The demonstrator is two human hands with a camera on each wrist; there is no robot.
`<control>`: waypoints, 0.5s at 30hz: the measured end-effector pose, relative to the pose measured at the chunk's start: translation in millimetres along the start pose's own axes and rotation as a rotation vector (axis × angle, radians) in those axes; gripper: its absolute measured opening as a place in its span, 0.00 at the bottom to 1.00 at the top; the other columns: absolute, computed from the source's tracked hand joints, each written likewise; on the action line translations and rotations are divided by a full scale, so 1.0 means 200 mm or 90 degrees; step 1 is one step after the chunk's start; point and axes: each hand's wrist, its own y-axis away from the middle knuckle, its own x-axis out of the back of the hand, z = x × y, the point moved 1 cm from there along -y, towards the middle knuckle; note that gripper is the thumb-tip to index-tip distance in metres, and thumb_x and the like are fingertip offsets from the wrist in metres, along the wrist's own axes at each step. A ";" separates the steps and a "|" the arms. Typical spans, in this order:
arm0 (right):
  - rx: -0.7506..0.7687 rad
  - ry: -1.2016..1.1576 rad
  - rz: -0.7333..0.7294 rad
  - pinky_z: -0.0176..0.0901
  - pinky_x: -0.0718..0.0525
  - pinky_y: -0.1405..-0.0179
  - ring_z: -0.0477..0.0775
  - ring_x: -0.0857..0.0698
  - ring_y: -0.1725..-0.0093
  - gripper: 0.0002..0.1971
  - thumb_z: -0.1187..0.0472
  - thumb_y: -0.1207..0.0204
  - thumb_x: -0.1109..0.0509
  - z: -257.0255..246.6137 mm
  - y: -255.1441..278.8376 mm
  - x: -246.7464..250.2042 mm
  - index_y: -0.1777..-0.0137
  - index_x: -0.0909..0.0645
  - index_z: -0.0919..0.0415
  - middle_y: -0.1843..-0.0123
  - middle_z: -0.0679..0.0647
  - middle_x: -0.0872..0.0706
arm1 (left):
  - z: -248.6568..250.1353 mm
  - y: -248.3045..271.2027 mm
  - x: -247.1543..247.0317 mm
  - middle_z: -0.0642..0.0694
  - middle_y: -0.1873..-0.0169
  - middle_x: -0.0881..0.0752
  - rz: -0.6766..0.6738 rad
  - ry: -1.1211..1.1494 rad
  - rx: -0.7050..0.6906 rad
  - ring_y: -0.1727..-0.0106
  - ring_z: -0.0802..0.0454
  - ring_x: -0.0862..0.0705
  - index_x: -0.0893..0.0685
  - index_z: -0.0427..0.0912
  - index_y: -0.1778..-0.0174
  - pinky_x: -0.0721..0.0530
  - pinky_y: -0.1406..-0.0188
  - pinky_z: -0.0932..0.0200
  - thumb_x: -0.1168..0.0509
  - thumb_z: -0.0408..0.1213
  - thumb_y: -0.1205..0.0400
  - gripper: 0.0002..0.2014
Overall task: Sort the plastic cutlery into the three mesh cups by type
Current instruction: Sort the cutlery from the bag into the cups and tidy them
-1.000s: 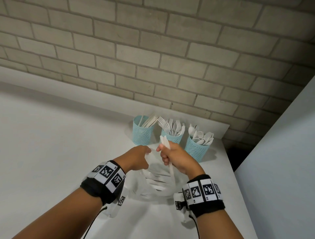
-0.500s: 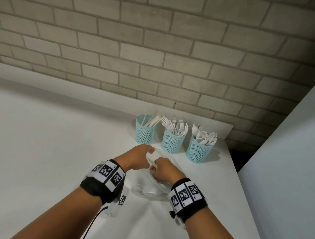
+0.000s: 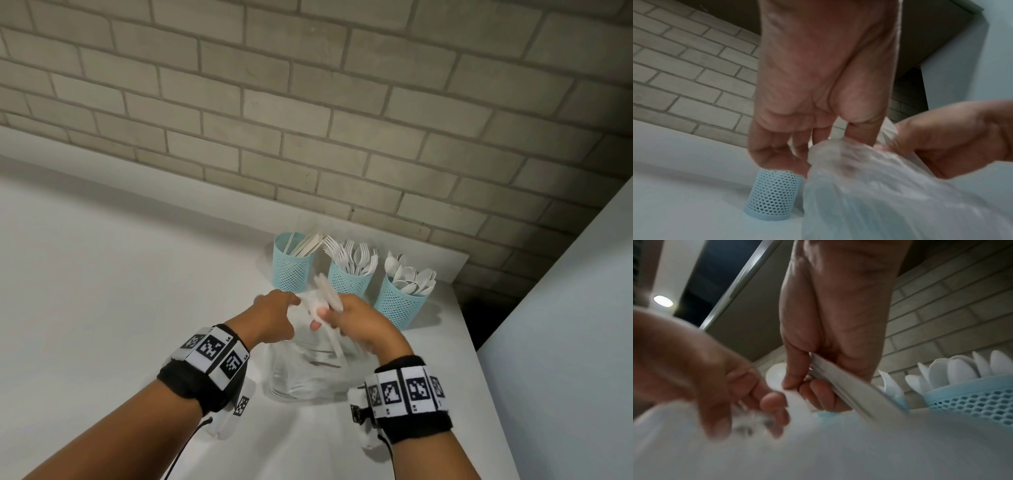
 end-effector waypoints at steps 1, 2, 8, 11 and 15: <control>-0.002 -0.074 0.033 0.40 0.24 0.55 0.48 0.19 0.55 0.11 0.60 0.18 0.37 -0.02 0.01 0.02 0.60 0.16 0.52 0.54 0.48 0.10 | 0.01 0.01 0.00 0.48 0.26 0.32 0.012 -0.019 -0.015 0.24 0.44 0.38 0.34 0.49 0.23 0.29 0.30 0.53 0.33 0.33 0.24 0.32; -0.005 -0.170 0.065 0.42 0.23 0.51 0.51 0.17 0.52 0.11 0.60 0.17 0.38 -0.04 0.00 0.04 0.57 0.16 0.53 0.56 0.48 0.10 | 0.03 0.02 0.00 0.48 0.27 0.32 0.029 -0.010 -0.053 0.24 0.45 0.39 0.33 0.50 0.24 0.32 0.27 0.49 0.31 0.38 0.24 0.32; 0.032 -0.525 0.164 0.46 0.21 0.37 0.51 0.14 0.44 0.11 0.58 0.14 0.45 -0.13 -0.02 0.05 0.37 0.26 0.59 0.52 0.47 0.08 | 0.16 0.02 -0.02 0.45 0.43 0.13 -0.047 0.428 -0.175 0.42 0.54 0.15 0.19 0.41 0.36 0.20 0.41 0.65 0.39 0.34 0.17 0.13; 0.035 -0.481 0.192 0.50 0.23 0.33 0.50 0.15 0.40 0.09 0.54 0.14 0.45 -0.14 -0.02 0.02 0.51 0.23 0.49 0.47 0.44 0.10 | 0.18 0.05 -0.02 0.39 0.52 0.11 -0.126 0.638 -0.114 0.52 0.48 0.11 0.17 0.39 0.41 0.17 0.42 0.54 0.50 0.31 0.14 0.17; 0.006 -0.489 0.166 0.50 0.15 0.43 0.53 0.12 0.48 0.12 0.54 0.15 0.42 -0.11 -0.04 0.02 0.48 0.17 0.53 0.44 0.49 0.10 | 0.17 0.05 -0.02 0.41 0.54 0.11 -0.183 0.715 -0.105 0.55 0.48 0.13 0.16 0.40 0.45 0.15 0.48 0.52 0.57 0.53 0.12 0.27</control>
